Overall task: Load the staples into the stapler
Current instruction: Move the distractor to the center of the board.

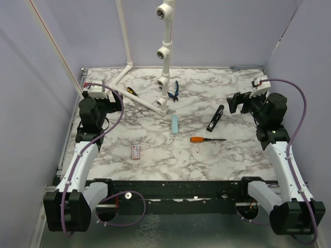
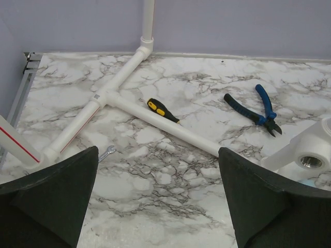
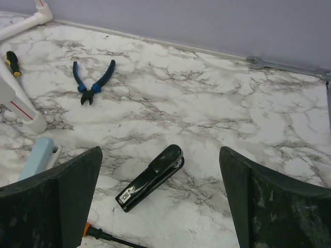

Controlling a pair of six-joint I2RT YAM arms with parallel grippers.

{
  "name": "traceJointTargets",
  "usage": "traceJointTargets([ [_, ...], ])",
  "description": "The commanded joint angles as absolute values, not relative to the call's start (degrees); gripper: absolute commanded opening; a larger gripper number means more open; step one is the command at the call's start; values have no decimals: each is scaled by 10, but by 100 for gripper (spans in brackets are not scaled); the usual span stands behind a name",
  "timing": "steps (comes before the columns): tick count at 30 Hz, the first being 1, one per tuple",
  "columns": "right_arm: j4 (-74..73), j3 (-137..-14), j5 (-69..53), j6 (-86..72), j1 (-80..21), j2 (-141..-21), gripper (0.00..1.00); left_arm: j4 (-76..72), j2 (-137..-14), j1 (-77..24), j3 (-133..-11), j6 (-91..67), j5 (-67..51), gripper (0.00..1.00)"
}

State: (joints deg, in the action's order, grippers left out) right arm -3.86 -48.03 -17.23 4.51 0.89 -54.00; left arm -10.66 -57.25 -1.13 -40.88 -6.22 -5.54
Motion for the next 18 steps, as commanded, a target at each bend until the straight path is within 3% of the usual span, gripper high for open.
traceJointTargets([
  [1, -27, -472, -174, 44, 13, -542, 100, -117, -571, -6, -399, -65, -73, 99],
  [18, -31, -470, -193, 66, 16, -533, 100, -117, -564, -5, -397, -56, -85, 99],
])
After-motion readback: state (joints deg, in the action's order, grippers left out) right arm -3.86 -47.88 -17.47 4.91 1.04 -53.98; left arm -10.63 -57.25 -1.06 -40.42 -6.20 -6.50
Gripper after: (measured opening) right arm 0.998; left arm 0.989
